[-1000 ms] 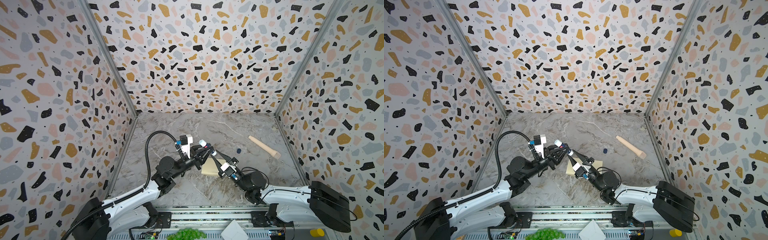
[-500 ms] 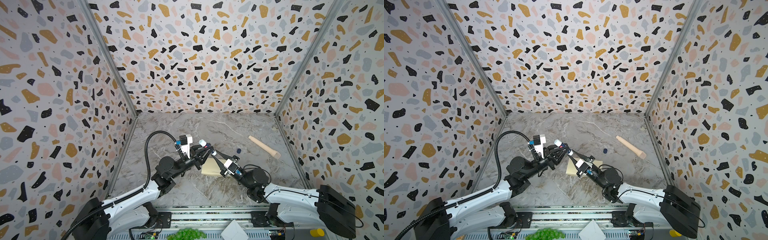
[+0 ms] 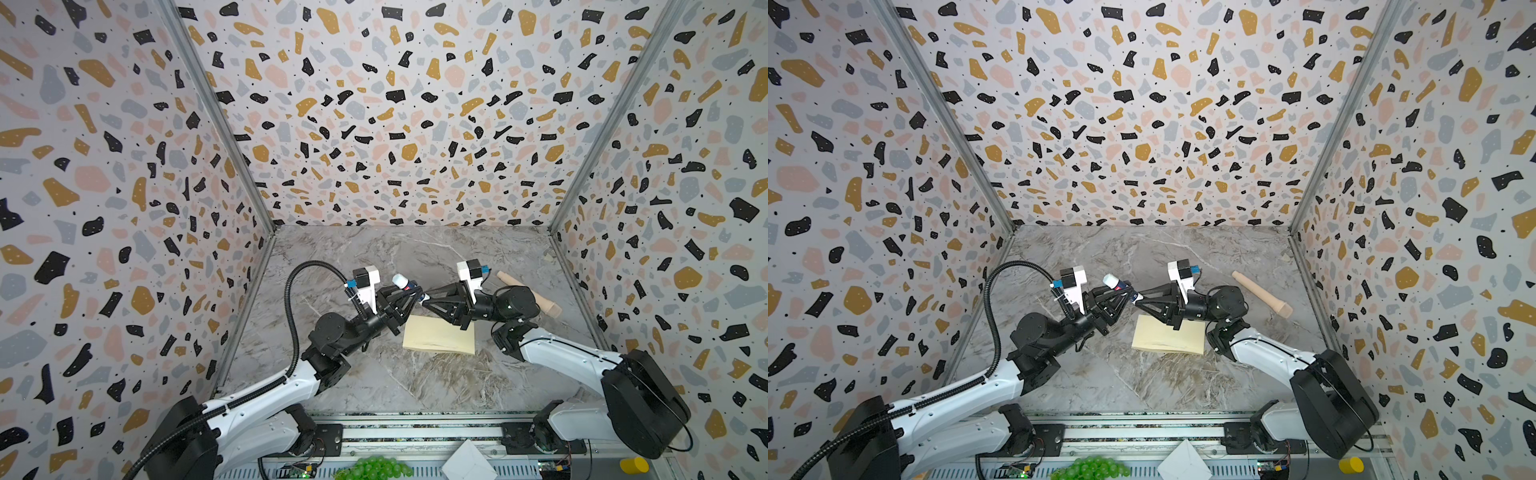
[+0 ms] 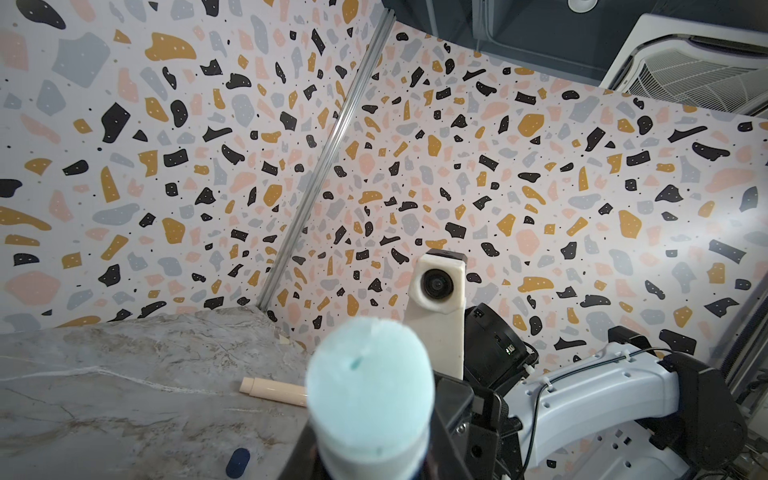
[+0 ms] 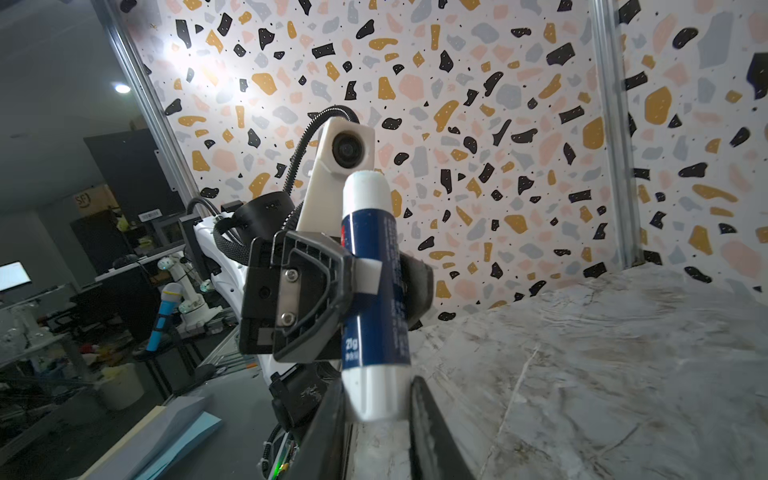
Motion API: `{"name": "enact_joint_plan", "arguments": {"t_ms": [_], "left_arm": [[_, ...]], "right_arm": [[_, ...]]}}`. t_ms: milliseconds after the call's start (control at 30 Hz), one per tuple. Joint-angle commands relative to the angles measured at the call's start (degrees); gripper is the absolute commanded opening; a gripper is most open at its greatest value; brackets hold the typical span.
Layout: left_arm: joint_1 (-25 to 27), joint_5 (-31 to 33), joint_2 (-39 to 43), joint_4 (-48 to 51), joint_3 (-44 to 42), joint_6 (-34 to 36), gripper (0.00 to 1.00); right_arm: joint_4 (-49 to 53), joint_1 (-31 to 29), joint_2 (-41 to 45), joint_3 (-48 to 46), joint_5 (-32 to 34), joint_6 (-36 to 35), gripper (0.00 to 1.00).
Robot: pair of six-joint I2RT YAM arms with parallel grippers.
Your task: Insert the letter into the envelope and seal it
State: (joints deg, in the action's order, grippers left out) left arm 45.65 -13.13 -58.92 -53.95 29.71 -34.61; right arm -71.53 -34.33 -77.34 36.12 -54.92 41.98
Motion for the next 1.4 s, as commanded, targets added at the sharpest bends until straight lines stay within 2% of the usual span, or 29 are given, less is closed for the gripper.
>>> {"name": "enact_joint_plan", "arguments": {"t_ms": [0,67,167,267,367,467,567,767,1000,1200,1367], "left_arm": [[0.58,-3.15,0.81,-2.03,0.08,1.34,0.00],[0.52,-3.04,0.82,-1.95,-0.01,1.40,0.00],[0.56,-2.77,0.60,-1.97,0.08,1.23,0.00],[0.50,-2.55,0.26,-1.94,0.34,0.80,0.00],[0.53,-1.86,0.26,-0.86,0.94,0.12,0.00],[0.52,-1.24,0.01,1.36,2.20,-0.83,0.00],[0.50,-1.12,-0.62,2.18,3.30,-2.52,0.00],[0.57,-1.64,-3.11,2.72,5.65,-10.40,0.00],[0.57,-2.89,-5.72,2.48,7.72,-20.49,0.00],[0.56,-2.54,-6.20,3.38,8.32,-22.10,0.00],[0.51,-2.56,-6.72,3.00,8.39,-22.53,0.00]], "right_arm": [[-4.95,0.31,0.48,1.85,-1.74,8.12,0.00],[-1.83,0.27,1.07,1.76,-1.15,6.45,0.01],[1.05,0.07,2.62,0.93,1.68,2.44,0.12],[4.77,-1.11,6.25,-1.48,8.68,-5.69,0.24],[8.76,-4.77,11.66,-5.61,21.68,-20.25,0.46],[6.95,-9.25,16.10,-10.57,32.50,-34.31,0.69],[3.34,-11.56,18.67,-14.69,37.67,-43.32,0.80],[-2.61,-13.08,21.11,-19.07,44.25,-51.54,0.81],[-6.40,-15.55,20.18,-20.19,49.57,-58.41,0.79],[-10.72,-20.08,17.19,-20.32,56.62,-68.36,0.72],[-10.55,-22.07,13.81,-17.92,57.88,-74.86,0.66]]}}
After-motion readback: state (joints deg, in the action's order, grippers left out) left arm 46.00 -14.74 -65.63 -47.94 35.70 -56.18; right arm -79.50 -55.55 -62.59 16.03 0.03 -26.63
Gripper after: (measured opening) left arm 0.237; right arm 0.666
